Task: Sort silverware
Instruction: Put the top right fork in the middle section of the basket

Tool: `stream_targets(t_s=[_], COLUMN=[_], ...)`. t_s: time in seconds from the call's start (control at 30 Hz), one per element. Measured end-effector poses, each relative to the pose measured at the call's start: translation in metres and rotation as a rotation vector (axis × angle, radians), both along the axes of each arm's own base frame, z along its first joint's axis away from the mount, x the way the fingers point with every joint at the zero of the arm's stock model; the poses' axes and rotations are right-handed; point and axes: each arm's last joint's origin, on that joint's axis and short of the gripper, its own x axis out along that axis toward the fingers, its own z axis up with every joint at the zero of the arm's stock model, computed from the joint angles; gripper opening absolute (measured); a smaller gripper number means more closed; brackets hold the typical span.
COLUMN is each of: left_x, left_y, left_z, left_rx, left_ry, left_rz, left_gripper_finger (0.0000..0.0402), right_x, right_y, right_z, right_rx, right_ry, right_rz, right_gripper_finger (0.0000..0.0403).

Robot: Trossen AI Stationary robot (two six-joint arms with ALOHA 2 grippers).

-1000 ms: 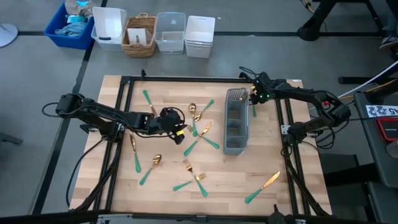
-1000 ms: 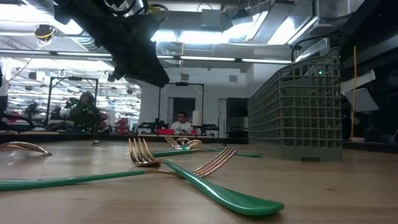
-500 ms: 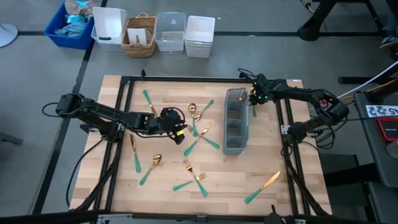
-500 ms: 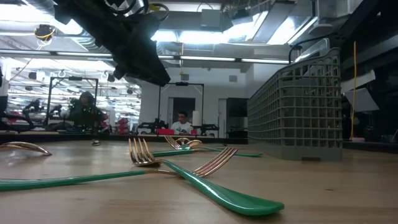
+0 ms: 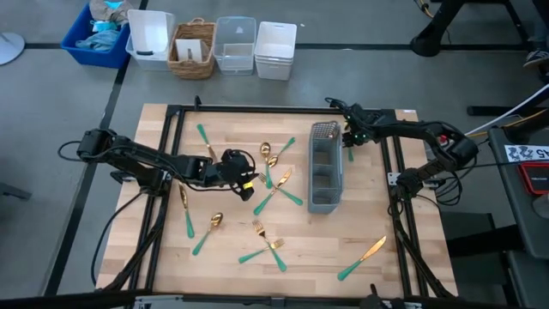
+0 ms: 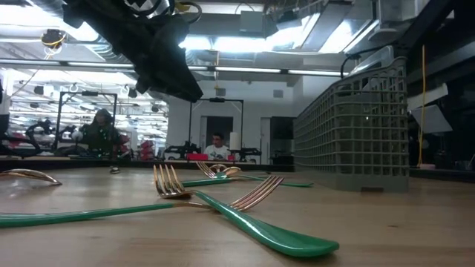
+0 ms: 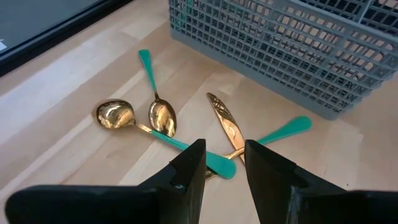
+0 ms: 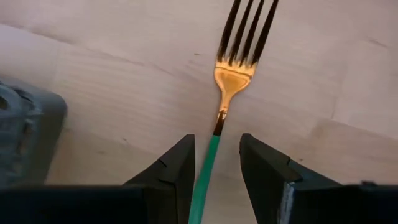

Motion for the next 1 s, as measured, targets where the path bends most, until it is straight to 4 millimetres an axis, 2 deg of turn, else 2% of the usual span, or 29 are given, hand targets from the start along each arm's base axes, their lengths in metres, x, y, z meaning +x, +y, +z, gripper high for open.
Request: stream_targets(t_s=[0.5,0.6,0.87,1.0], left_x=[0.000,0.000,0.000,0.000], left_y=[0.000,-0.001,-0.005,-0.007], left_z=[0.000,0.000,0.000,0.000], left_rx=[0.008,0.019,0.034,0.039], left_ry=[0.003,0.008,0.016,0.019], left_rz=[-0.006,-0.016,-0.044,-0.057], left_gripper_finger=[0.0104,0.0104,0.0104,0.0104], right_x=[0.007,0.009,0.011,0.011], right_y=[0.002,0.001,0.002,0.002], right_z=[-0.006,-0.008,-0.008,-0.008], right_rx=[-0.013,-0.002,0.010,0.023], right_ry=[0.020,0.013,-0.009,-0.021], right_rz=[0.000,0.000,0.015,0.020], right_gripper_finger=[0.0123,0.0103,0.0012,0.0014])
